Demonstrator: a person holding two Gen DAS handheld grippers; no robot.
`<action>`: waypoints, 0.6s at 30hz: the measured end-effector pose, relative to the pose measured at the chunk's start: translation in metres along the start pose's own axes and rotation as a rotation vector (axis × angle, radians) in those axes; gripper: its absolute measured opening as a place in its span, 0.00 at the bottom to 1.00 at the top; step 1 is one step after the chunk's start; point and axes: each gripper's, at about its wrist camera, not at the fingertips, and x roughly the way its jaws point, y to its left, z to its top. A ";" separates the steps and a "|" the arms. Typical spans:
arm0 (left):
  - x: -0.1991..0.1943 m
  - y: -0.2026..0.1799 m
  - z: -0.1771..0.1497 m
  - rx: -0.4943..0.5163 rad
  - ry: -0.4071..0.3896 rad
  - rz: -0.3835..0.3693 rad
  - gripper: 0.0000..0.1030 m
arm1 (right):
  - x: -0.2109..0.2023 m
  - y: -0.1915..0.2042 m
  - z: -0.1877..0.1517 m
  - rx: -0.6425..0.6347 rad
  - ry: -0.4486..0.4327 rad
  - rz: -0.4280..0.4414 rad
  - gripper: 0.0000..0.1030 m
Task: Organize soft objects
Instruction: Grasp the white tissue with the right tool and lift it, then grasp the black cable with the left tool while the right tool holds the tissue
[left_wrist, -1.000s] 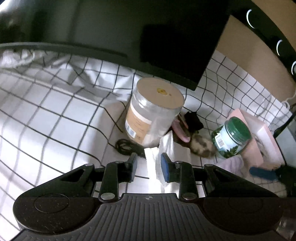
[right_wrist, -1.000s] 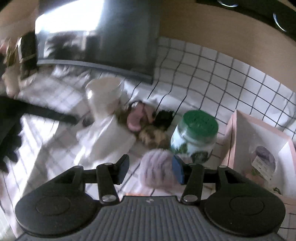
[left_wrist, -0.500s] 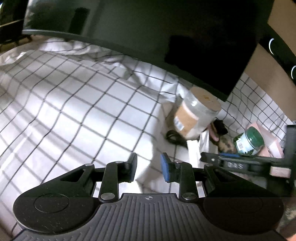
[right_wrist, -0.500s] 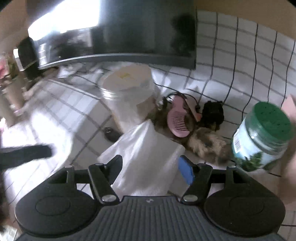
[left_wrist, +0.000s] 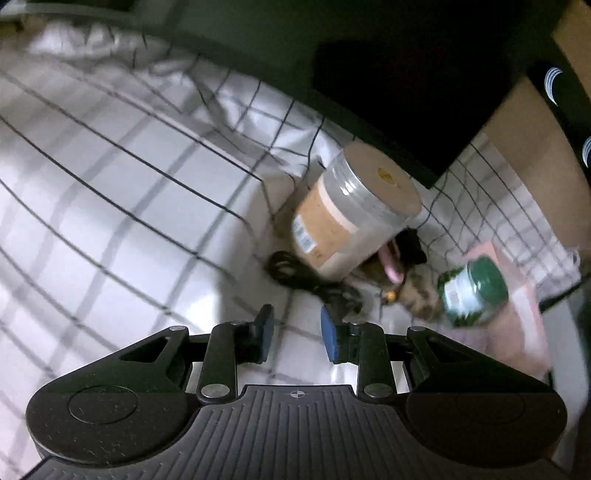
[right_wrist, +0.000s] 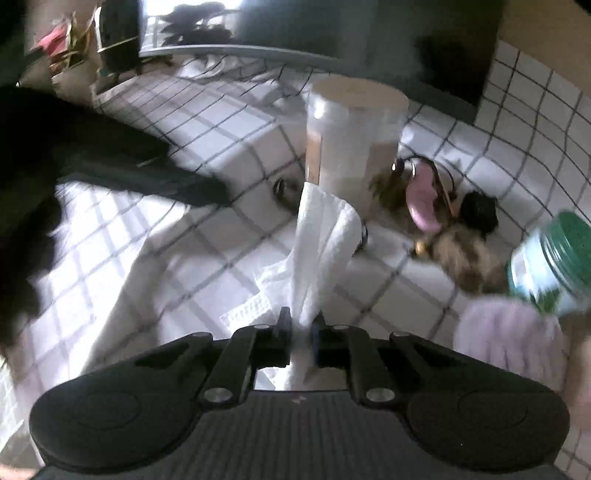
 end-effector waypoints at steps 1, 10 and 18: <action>0.006 -0.002 0.003 -0.033 -0.002 0.004 0.30 | -0.006 -0.001 -0.006 0.000 0.002 0.000 0.10; 0.022 -0.034 0.019 0.121 -0.177 0.231 0.30 | -0.032 -0.023 -0.038 0.042 0.004 -0.001 0.10; 0.037 -0.030 0.018 0.282 0.006 0.166 0.25 | -0.036 -0.031 -0.045 0.045 0.002 0.018 0.11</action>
